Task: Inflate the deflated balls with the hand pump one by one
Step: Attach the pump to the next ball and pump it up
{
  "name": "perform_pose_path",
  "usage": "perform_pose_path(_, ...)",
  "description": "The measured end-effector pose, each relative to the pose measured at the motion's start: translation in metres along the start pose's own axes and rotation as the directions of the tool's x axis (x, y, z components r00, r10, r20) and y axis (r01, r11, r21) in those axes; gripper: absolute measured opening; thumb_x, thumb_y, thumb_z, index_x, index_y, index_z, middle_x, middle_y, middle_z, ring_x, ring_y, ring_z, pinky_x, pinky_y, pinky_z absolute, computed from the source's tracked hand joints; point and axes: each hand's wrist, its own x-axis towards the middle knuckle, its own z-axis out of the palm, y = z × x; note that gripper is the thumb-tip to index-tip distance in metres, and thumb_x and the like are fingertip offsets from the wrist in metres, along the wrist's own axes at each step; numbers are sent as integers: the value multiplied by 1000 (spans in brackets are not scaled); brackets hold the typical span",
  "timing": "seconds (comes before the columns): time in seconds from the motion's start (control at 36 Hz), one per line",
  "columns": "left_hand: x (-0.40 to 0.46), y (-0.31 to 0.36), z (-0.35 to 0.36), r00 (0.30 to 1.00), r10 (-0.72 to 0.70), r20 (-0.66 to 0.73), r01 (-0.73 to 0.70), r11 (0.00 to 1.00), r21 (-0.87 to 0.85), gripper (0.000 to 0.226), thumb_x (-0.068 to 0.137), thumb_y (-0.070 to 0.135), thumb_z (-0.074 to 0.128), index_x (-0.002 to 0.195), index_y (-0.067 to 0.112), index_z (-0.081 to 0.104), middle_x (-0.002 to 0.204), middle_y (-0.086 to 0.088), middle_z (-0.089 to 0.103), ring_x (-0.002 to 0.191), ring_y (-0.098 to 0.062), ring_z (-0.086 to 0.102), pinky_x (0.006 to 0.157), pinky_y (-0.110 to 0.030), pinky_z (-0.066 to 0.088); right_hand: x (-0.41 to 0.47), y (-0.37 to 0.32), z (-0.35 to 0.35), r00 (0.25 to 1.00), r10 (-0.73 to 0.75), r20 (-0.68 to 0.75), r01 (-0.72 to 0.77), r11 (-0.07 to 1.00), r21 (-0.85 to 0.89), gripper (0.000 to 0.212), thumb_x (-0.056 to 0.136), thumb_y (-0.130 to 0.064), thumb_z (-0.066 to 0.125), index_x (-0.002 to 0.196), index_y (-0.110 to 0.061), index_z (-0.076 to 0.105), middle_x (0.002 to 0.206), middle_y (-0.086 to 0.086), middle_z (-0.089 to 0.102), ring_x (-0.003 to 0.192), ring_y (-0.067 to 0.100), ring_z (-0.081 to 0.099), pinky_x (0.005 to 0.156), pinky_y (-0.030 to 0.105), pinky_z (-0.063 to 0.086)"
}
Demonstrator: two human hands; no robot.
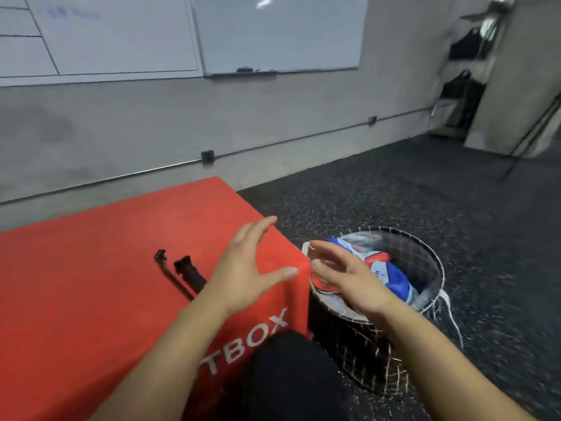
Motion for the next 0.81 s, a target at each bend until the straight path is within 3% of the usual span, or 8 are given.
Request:
perform_pose_path(0.14,30,12,74,997,15,81,-10,998,-59,96,73,53,90,154,33,44,136,14,50,125,0,49,108,-22,40,0,39,-59,983,63,-171,-60,998,21,36,97,-9,70,132,-15,64,131,-4,67,100,-6,69,82,16,54)
perform_pose_path(0.25,35,5,118,993,13,120,-7,999,-48,93,75,50,90,154,32,44,143,14,50,130,0,48,112,-15,35,16,86,-92,954,109,-280,-129,990,-54,35,95,-16,76,128,-22,67,127,-3,71,101,-1,68,83,17,52)
perform_pose_path(0.31,36,-2,130,991,13,132,-12,1000,-9,94,74,50,90,154,33,43,144,14,50,134,-2,47,116,-22,36,28,110,-100,927,131,-351,-170,982,-80,37,95,-19,77,130,-21,67,128,-2,71,108,4,68,93,27,55)
perform_pose_path(0.36,40,-10,135,996,-17,92,16,1000,15,93,75,48,91,153,32,44,140,16,50,129,-2,48,111,-15,34,40,126,-102,913,139,-384,-198,973,-118,43,94,-23,78,134,-21,65,127,-3,70,114,11,66,102,32,53)
perform_pose_path(0.47,46,-24,141,991,-30,133,17,995,97,95,74,54,87,155,32,42,142,11,52,132,-11,51,112,-37,43,68,151,-96,904,120,-410,-221,953,-208,63,89,-33,82,146,-22,57,124,-1,65,110,11,58,106,38,50)
perform_pose_path(0.61,52,-36,143,987,-28,157,4,989,148,98,76,55,87,157,43,33,147,19,45,135,-4,44,114,-31,39,101,177,-79,899,108,-423,-245,927,-284,85,81,-40,89,154,-26,48,160,-2,39,145,15,41,122,37,34)
perform_pose_path(0.72,54,-45,141,988,-56,146,32,986,165,97,75,51,89,155,46,33,140,27,42,129,1,46,109,-25,39,120,189,-74,876,125,-466,-317,877,-361,94,75,-47,89,156,-30,44,165,-2,26,145,22,40,118,38,38)
perform_pose_path(0.81,54,-49,139,985,-79,153,52,983,175,94,77,49,88,155,44,35,135,26,44,125,-2,49,106,-28,42,129,192,-75,857,106,-505,-335,858,-389,84,77,-47,88,151,-31,50,166,0,27,144,24,42,114,36,39)
